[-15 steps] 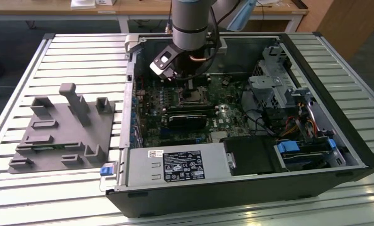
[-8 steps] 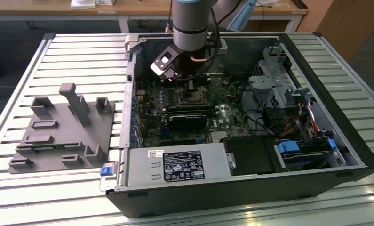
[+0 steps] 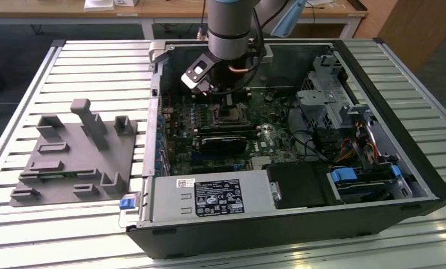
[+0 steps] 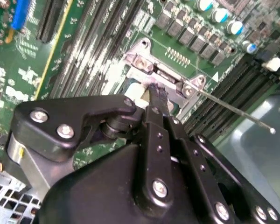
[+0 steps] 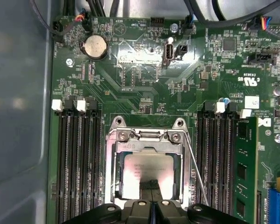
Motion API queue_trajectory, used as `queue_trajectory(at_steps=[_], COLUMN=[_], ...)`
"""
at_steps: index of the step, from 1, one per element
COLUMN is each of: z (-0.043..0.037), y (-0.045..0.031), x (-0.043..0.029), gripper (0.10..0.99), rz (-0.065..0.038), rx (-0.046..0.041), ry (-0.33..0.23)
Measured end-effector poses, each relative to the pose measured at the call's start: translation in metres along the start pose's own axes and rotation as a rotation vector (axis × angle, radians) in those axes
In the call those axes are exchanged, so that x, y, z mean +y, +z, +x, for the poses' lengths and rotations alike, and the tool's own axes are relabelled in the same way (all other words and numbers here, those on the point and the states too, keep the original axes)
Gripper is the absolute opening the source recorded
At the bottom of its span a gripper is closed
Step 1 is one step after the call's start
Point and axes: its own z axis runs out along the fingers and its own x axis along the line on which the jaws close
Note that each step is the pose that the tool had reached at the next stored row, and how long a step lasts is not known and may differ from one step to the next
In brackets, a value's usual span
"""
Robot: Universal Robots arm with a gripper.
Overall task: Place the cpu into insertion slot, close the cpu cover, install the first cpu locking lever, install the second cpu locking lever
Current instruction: 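Close the cpu cover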
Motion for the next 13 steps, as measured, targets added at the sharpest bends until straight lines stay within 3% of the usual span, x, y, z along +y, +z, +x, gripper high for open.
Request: queue_trajectory(at_steps=[2, 13], z=[0.0, -0.0001], y=[-0.0043, -0.0043], x=[0.0001, 0.0115], gripper=[0.106, 0.106], rz=[0.0, 0.0], rx=[-0.0002, 0.0009], ry=[0.0, 0.0])
